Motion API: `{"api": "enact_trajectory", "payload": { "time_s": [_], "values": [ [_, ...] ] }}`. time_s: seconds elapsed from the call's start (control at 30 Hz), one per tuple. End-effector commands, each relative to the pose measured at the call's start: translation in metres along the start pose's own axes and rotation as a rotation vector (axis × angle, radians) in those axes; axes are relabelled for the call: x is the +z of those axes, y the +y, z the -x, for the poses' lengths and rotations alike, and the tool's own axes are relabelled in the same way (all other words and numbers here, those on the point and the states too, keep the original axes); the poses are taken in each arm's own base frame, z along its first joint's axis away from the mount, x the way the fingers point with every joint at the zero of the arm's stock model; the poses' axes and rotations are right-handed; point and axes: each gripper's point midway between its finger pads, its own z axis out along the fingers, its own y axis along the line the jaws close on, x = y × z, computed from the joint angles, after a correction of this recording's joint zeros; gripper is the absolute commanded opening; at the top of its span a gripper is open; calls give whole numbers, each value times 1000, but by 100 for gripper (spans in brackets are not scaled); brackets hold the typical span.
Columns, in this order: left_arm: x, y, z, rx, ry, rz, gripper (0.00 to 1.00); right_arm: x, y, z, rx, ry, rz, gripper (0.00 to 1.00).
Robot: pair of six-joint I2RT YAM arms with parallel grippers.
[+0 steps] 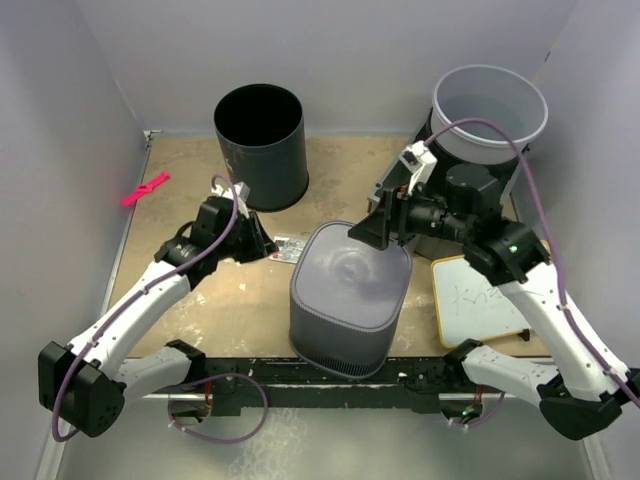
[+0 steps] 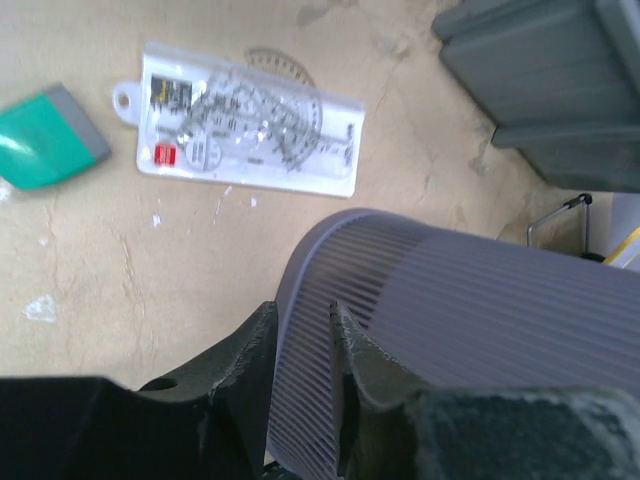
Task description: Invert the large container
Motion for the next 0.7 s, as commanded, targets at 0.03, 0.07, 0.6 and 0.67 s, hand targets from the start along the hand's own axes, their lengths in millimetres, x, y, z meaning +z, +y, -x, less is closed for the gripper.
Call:
{"api": "enact_trajectory", "payload": {
  "time_s": [0.03, 0.07, 0.6, 0.67],
  "values": [
    [-23, -14, 36, 106, -65, 44, 27, -65, -37, -3, -216, 20, -325, 75],
    [-26, -16, 41, 123, -76, 51, 28, -73, -41, -9, -219, 32, -351, 77],
    [-77, -54, 144, 197, -343, 143, 32, -74, 3, -111, 20, 227, 30, 84],
    [-84, -57, 151, 194, -368, 150, 32, -59, 4, -116, 61, 240, 88, 84]
  ]
}}
